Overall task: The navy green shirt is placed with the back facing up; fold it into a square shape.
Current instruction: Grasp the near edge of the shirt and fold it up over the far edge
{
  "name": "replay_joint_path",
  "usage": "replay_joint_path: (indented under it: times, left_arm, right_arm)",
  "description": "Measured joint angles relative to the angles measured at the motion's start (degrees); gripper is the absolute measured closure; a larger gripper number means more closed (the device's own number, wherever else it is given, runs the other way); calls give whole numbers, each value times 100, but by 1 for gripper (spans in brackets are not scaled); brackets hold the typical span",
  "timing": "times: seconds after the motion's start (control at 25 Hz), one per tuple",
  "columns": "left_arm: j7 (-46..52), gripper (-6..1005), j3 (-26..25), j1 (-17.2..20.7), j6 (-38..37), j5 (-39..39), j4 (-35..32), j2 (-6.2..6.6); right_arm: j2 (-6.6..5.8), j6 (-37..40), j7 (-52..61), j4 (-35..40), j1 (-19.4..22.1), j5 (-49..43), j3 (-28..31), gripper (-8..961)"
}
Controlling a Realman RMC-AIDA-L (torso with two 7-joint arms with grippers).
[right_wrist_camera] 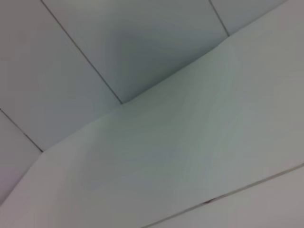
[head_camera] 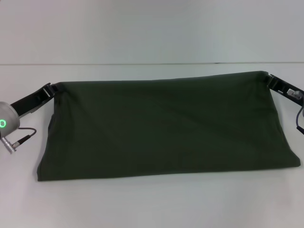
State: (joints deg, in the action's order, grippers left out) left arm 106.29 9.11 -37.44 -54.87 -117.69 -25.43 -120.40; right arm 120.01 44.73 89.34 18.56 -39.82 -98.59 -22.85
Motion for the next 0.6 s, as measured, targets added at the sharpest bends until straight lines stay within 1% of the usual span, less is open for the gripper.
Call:
replay_joint_path:
  times: [0.08,0.24,0.44,0.6]
  left_arm:
    - [-115,919,2,-45,132,55,12,-31]
    - [-217,908,3,-133,287,89,29,-47]
    - [-401,894,3,-280,753,200,47,-189]
    - [-969,883,3,-337,975,491,78,-332]
  right_arm:
    - [-1,-88,-202,-66,-32,140,-5,915]
    - [3,-206,-453,-112,-110,242,-11,913]
    - [11,-537,-838,-253,-262,248,3,912]
    - [29,-645,-1485,-403,-356,418,47,910]
